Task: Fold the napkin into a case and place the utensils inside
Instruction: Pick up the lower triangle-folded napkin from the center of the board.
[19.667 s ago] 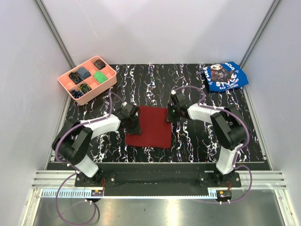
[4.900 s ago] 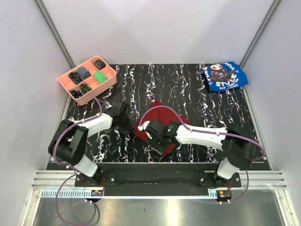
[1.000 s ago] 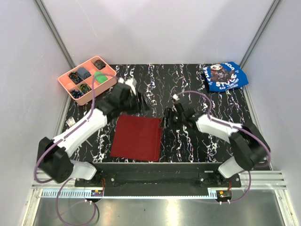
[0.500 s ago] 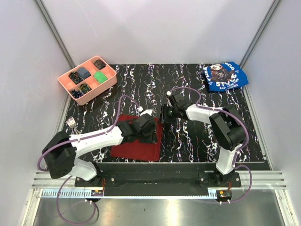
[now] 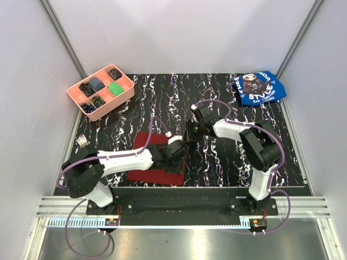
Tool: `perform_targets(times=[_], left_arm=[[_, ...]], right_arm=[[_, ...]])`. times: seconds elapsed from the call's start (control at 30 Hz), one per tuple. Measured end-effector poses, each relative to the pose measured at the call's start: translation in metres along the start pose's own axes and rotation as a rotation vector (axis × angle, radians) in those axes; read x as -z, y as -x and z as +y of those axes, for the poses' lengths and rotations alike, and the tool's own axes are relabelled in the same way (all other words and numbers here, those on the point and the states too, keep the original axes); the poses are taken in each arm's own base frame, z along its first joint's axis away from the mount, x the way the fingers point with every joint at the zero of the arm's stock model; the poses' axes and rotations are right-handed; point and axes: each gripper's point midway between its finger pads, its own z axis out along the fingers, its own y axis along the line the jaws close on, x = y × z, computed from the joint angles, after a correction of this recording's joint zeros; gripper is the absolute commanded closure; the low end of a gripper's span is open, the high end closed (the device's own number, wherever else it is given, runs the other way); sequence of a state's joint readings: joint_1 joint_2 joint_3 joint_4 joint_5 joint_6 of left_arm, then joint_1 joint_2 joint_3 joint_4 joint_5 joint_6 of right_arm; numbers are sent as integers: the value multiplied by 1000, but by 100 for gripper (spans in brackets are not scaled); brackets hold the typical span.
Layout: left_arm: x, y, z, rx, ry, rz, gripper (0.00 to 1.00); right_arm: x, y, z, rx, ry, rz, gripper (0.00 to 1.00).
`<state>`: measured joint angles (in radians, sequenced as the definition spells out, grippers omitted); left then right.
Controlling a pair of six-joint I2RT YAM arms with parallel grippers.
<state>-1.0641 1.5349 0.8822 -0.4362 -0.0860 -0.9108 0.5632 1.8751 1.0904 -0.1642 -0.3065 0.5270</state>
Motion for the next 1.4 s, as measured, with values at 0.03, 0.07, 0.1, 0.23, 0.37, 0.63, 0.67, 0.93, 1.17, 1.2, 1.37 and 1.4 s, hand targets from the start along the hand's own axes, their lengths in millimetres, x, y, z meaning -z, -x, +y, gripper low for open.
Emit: perform_targets(times=[0.03,0.07,0.1,0.23,0.37,0.63,0.67,0.93,1.17,1.2,1.37,1.4], left_arm=[[0,0,0,3,1,-1,64],[0,-1,-1,4,1,-1,65],[0,-1,-1,5,1,-1,66],[0,-4,-3,16,1,2,68],[-3,-7,-3,23,9,11,69],[-4,-9,-2,39,18,12,64],[-5,-8,-2,42,19,11,63],[-5,-8,-1,52,24,7,69],[-9,-11,2,48,34,16,91],[-9,-11,1,46,32,16,94],[-9,-11,-1,34,20,16,100],[-9,-11,-2,34,18,16,100]], right_arm=[[0,0,0,1,-2,1,64],[0,0,-1,2,-4,2,64],[0,0,-1,4,-4,1,64],[1,0,-1,8,-6,4,65],[2,6,4,16,1,-2,76],[1,13,8,23,9,-13,67],[0,12,8,22,7,-10,67],[-10,11,3,20,-1,10,83],[-8,10,2,19,-10,17,98],[-6,11,3,18,-10,16,99],[9,17,12,21,-1,-3,100],[14,18,15,22,2,-9,100]])
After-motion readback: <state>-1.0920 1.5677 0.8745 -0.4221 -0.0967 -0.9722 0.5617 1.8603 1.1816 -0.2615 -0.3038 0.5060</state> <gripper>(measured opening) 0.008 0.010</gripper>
